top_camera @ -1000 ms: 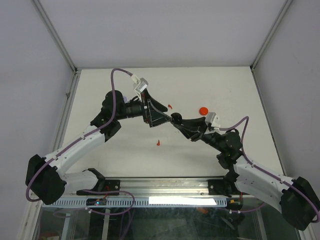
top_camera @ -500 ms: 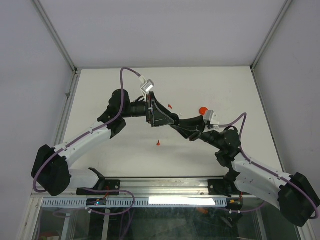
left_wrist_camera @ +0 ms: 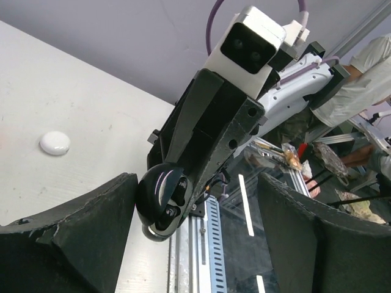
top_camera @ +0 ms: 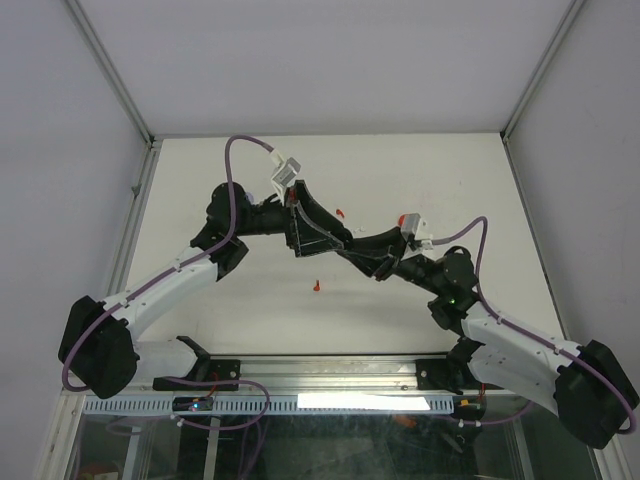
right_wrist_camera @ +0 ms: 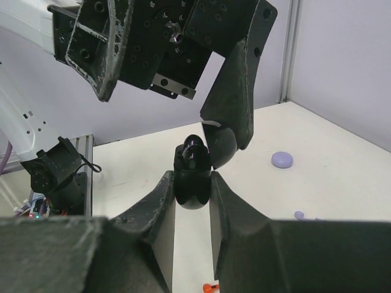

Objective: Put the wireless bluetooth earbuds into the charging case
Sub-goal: Close the charging case, then place the charging case at the center of the board.

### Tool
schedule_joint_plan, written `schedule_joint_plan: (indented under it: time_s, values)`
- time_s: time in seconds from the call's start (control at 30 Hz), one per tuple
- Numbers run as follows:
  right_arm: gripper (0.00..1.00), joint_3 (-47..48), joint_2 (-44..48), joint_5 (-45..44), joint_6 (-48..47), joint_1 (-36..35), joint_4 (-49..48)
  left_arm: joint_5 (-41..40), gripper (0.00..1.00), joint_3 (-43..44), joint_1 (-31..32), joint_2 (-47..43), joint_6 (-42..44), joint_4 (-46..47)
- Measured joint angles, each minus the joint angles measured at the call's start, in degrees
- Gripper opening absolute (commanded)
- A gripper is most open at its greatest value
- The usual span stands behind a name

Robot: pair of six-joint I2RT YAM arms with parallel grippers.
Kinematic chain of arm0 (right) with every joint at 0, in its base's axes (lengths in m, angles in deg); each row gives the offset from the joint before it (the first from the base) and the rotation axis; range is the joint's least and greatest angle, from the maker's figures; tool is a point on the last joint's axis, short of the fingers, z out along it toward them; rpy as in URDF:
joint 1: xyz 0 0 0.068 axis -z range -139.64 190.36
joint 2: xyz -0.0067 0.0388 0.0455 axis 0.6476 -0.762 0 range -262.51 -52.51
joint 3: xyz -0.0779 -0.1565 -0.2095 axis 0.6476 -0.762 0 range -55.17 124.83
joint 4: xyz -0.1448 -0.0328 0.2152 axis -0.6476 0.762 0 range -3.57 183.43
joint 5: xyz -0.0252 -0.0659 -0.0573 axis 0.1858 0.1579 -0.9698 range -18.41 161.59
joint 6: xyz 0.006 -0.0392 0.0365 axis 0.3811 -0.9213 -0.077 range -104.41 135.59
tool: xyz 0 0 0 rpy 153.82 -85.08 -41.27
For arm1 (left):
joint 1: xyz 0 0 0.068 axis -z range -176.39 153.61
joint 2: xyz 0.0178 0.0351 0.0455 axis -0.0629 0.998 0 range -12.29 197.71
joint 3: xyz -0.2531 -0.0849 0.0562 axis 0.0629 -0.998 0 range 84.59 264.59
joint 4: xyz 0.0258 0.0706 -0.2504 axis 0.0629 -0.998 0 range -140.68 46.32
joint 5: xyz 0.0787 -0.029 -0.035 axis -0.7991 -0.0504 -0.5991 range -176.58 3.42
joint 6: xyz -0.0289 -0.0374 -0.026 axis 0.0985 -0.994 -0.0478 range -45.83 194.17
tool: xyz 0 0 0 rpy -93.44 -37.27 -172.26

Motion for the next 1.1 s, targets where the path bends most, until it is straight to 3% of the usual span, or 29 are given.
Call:
schedule_joint_plan:
  time_s: [0.37,0.53,0.67,0.87,1.1]
  values:
    - [0.0,0.28,-0.59,-0.24,0.57,0.0,6.62,4.59,0.8,-0.44,0.02,-0.31,-2.6,4.02]
    - [0.0,0.98,-0.66,-1.09,0.94,0.0,10.29,1.9,0.86,-0.24,-0.2,-2.6,1.2,-3.26]
    - [0.0,3.02,-0.66,-4.11,2.89,0.02,16.94,-7.85,0.98,2.23,-0.98,-5.09,8.59,-16.55]
    - [0.0,6.34,-0.74,-9.4,6.99,0.33,31.5,-28.09,0.99,5.55,-1.99,-7.5,17.51,-33.0]
    - [0.0,9.29,-4.31,-12.33,11.69,2.8,46.86,-46.14,0.99,5.81,-2.4,-10.64,24.76,-43.45]
